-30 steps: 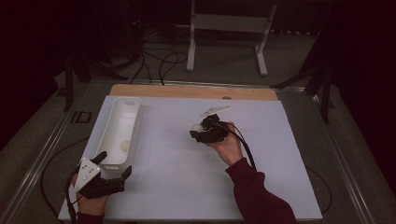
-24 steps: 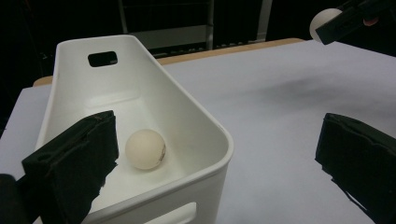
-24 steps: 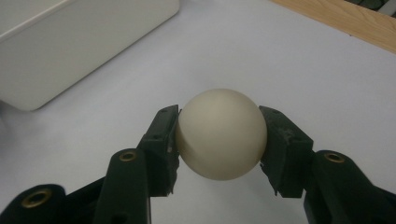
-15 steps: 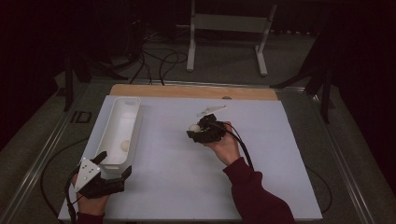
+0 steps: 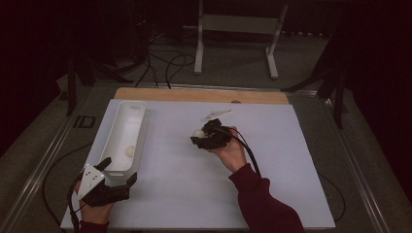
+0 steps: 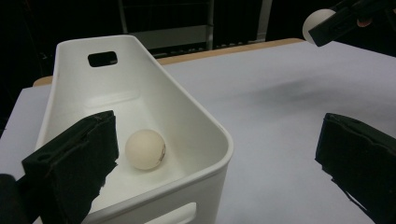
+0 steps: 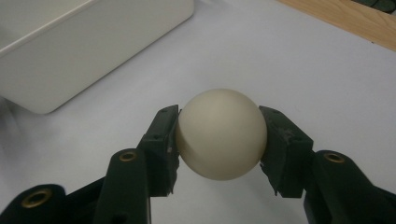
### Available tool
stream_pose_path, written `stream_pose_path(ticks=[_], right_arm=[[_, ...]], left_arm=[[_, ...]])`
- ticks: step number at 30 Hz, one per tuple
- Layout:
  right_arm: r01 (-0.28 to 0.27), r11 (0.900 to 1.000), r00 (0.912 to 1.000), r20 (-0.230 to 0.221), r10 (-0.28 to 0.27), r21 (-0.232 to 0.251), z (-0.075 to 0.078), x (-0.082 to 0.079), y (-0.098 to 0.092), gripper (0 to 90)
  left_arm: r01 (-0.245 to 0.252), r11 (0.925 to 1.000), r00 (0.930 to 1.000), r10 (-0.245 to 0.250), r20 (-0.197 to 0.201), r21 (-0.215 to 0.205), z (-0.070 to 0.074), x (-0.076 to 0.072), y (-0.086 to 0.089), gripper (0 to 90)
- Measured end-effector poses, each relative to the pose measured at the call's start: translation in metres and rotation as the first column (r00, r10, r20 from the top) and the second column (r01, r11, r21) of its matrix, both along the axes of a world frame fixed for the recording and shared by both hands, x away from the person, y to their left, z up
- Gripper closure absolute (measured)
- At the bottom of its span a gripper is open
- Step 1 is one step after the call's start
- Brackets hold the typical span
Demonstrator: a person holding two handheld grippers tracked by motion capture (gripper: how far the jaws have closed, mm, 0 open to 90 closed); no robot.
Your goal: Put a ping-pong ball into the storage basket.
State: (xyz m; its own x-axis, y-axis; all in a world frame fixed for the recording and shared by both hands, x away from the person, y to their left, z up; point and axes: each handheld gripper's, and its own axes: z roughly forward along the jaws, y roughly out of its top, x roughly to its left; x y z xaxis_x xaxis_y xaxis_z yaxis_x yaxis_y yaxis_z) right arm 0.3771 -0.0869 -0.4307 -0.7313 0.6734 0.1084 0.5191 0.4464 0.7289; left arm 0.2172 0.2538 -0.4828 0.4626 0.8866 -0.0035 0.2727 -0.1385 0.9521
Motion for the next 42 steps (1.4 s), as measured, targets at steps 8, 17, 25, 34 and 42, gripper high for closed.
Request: stream_pose_path(ticks=[8, 17, 25, 34, 42], right_arm=[[-0.008, 1.000, 1.0000, 0.001, 0.008, 0.004, 0.001, 0.000, 0.006, 50.4], [-0.018, 1.000, 0.9998, -0.001, 0.018, 0.008, 0.002, 0.000, 0.012, 50.4], [-0.029, 1.000, 0.9996, 0.001, 0.029, 0.010, 0.003, 0.000, 0.019, 50.5], [-0.039, 0.999, 0.9993, 0.001, 0.039, 0.010, 0.005, 0.000, 0.025, 50.4], [-0.043, 0.999, 0.9991, 0.000, 0.043, 0.011, 0.004, 0.001, 0.029, 50.4]], left_arm=[[0.001, 1.0000, 1.0000, -0.001, 0.001, -0.001, 0.000, 0.000, 0.000, 0.1], [0.000, 1.0000, 1.0000, 0.000, 0.003, -0.001, 0.000, 0.000, 0.001, 0.1], [-0.001, 1.0000, 1.0000, 0.001, 0.003, -0.002, 0.000, 0.000, 0.001, 0.1], [-0.001, 1.0000, 1.0000, 0.001, 0.003, -0.002, 0.000, 0.000, 0.001, 0.1], [0.001, 1.0000, 1.0000, -0.001, 0.003, -0.001, 0.000, 0.000, 0.001, 0.1]])
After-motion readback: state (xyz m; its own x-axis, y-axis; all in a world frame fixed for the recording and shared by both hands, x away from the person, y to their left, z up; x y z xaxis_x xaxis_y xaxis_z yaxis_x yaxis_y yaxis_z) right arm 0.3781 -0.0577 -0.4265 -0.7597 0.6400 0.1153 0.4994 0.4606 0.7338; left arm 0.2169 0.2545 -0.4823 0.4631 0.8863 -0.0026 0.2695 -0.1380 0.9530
